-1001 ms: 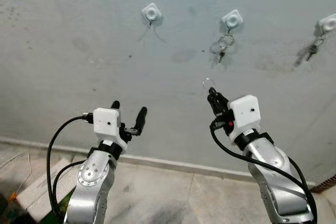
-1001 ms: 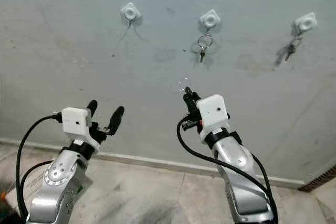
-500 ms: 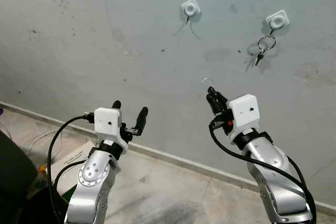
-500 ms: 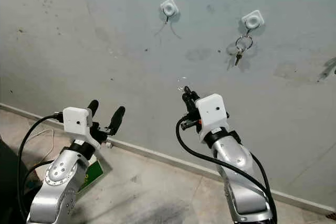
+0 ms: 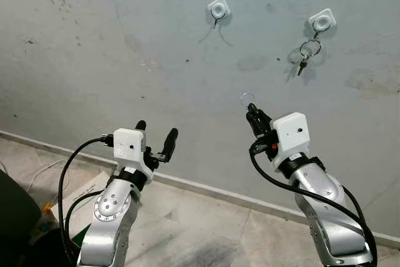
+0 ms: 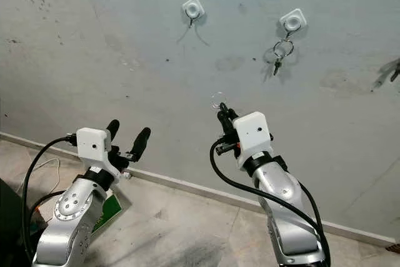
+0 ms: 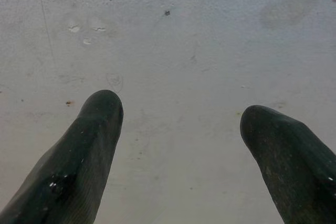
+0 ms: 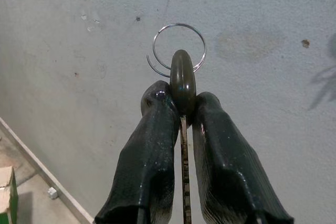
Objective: Hang keys on a hook
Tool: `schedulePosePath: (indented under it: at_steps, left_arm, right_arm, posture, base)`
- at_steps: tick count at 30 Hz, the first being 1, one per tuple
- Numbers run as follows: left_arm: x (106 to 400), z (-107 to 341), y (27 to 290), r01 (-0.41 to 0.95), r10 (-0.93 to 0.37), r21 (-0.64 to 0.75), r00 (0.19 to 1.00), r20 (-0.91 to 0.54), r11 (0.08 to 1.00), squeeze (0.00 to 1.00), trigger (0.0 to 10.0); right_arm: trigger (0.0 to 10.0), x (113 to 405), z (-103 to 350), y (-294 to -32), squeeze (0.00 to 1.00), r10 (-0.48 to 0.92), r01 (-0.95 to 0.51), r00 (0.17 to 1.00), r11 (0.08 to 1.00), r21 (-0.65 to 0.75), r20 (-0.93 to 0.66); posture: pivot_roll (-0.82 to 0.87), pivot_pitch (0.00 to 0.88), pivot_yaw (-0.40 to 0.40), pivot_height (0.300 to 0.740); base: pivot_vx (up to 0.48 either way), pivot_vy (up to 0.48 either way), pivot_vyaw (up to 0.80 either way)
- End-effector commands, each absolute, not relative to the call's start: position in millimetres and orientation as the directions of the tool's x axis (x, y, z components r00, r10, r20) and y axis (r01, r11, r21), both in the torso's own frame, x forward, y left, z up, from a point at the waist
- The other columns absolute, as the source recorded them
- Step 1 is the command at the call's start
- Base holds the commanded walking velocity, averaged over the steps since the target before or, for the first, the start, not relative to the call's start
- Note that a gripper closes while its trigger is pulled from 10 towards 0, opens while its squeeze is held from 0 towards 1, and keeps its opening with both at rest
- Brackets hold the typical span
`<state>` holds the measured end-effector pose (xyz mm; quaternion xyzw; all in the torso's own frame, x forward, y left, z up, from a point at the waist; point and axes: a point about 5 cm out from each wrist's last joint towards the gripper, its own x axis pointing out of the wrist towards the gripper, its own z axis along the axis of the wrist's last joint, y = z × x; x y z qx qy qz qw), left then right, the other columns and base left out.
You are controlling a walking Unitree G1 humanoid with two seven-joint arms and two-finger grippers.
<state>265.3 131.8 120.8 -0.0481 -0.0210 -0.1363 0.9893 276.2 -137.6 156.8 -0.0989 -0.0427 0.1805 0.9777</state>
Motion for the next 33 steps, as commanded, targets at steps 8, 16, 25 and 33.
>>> schedulePosePath:
  at_steps: [8, 16, 25, 33]
  left_arm:
    - [265.2, 121.1, 133.9, 0.28, -0.275, -0.088, 0.96, 0.057, 0.956, 0.0, 10.0]
    - [259.1, 119.8, 140.1, 0.275, -0.272, -0.083, 0.961, 0.046, 0.958, 0.0, 10.0]
    - [241.0, 113.0, 151.0, 0.252, -0.252, -0.075, 0.968, 0.002, 0.965, 0.0, 10.0]
    - [230.4, 110.7, 159.0, 0.233, -0.235, -0.066, 0.972, -0.024, 0.97, 0.0, 10.0]
  right_arm:
    - [10.0, 274.1, 158.8, -136.9, 0.0, 0.369, -0.35, 0.928, 0.914, -0.207, 0.06]
    - [10.0, 264.5, 155.8, -144.6, 0.0, 0.364, -0.347, 0.93, 0.912, -0.217, 0.044]
    - [10.0, 242.2, 145.1, -157.7, 0.0, 0.351, -0.346, 0.936, 0.914, -0.213, -0.015]
    - [10.0, 226.6, 137.8, -164.2, 0.0, 0.34, -0.345, 0.939, 0.916, -0.203, -0.061]
  posture:
    - [-0.08, 0.03, 0.04, 0.74]
    - [-0.07, 0.03, 0.041, 0.74]
    - [-0.07, 0.036, 0.043, 0.74]
    - [-0.07, 0.041, 0.046, 0.74]
  base:
    - [0.12, 0.0, 0.0]
    - [0.245, 0.0, 0.0]
    - [0.249, 0.0, 0.0]
    - [0.251, 0.0, 0.0]
